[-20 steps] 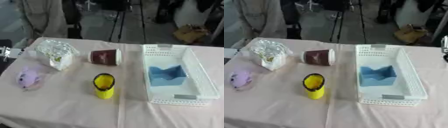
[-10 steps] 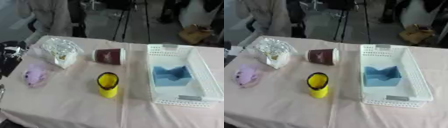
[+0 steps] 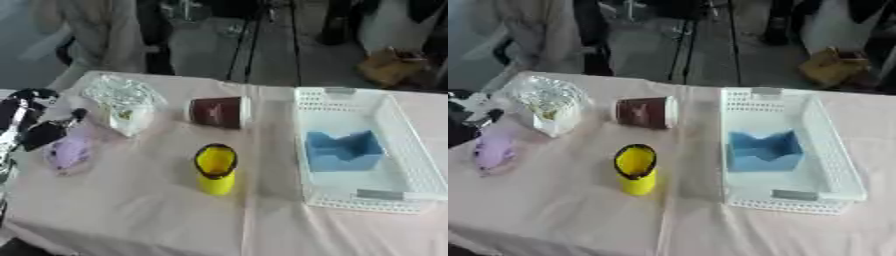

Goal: Pick up objects on the table and place them in the box.

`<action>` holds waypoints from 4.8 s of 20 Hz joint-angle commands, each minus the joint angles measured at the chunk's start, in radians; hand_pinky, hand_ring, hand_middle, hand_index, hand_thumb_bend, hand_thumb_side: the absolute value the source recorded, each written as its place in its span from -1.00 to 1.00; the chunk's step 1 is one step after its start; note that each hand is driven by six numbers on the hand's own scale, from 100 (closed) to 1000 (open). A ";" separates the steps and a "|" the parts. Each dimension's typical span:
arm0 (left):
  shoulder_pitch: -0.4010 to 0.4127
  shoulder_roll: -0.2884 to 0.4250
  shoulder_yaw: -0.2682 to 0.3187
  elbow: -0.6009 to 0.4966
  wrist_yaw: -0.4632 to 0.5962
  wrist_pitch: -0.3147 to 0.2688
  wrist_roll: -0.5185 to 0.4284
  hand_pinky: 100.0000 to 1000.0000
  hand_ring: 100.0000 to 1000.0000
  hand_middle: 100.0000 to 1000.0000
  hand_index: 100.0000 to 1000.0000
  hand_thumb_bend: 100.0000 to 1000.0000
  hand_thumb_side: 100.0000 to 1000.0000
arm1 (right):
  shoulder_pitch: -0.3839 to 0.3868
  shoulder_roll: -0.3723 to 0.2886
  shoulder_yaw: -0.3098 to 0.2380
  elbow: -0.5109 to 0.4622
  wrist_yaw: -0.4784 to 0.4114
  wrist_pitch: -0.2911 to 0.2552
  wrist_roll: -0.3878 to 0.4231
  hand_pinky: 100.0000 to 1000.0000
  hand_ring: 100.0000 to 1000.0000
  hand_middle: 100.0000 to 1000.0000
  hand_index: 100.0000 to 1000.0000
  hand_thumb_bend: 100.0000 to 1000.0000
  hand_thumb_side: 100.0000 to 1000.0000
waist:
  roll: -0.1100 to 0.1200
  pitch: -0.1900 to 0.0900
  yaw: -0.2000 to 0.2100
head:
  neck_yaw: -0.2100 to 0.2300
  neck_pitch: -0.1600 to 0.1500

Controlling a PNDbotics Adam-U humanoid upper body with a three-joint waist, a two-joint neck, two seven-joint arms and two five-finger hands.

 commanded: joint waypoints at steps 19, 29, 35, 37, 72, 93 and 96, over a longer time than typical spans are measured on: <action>-0.067 0.098 0.101 0.242 -0.298 -0.024 -0.207 0.06 0.28 0.42 0.58 0.70 0.09 | -0.005 -0.023 -0.005 -0.002 -0.004 -0.005 0.005 0.08 0.21 0.55 0.74 -1.00 -0.20 | -0.003 -0.014 0.003 | 0.007 0.006; -0.110 0.089 0.058 0.316 -0.195 0.104 -0.038 0.00 0.28 0.40 0.56 0.56 0.10 | -0.008 -0.020 -0.002 -0.002 -0.007 -0.008 0.009 0.08 0.21 0.55 0.74 -1.00 -0.19 | -0.008 -0.010 -0.008 | 0.016 0.004; -0.149 0.088 0.022 0.434 -0.097 0.046 0.060 -0.01 0.29 0.43 0.60 0.51 0.12 | -0.011 -0.019 -0.001 -0.002 -0.009 -0.009 0.012 0.08 0.21 0.55 0.74 -1.00 -0.19 | -0.011 -0.005 -0.016 | 0.021 0.001; -0.155 0.091 0.006 0.469 -0.063 0.032 0.094 0.00 0.30 0.44 0.62 0.52 0.12 | -0.012 -0.019 0.000 -0.002 -0.010 -0.010 0.013 0.08 0.21 0.55 0.74 -1.00 -0.19 | -0.012 -0.004 -0.018 | 0.024 0.000; -0.239 0.087 -0.047 0.333 0.231 -0.131 0.057 -1.00 -0.53 -0.42 -0.23 -0.85 -0.61 | -0.012 -0.015 0.001 0.001 -0.015 -0.014 0.015 0.09 0.22 0.55 0.74 -1.00 -0.16 | -0.010 -0.012 -0.029 | 0.031 -0.003; -0.516 -0.031 -0.358 0.022 0.587 -0.164 -0.240 -1.00 -0.50 -0.39 -0.21 -0.81 -0.60 | -0.023 -0.005 0.017 0.002 -0.018 -0.019 0.030 0.09 0.22 0.56 0.74 -1.00 -0.18 | -0.014 -0.024 -0.056 | -0.114 0.012; -0.548 -0.045 -0.395 0.052 0.632 -0.176 -0.270 -1.00 -0.49 -0.38 -0.20 -0.80 -0.58 | -0.027 -0.001 0.022 0.000 -0.020 -0.021 0.033 0.09 0.22 0.56 0.74 -1.00 -0.18 | -0.016 -0.024 -0.067 | -0.126 0.011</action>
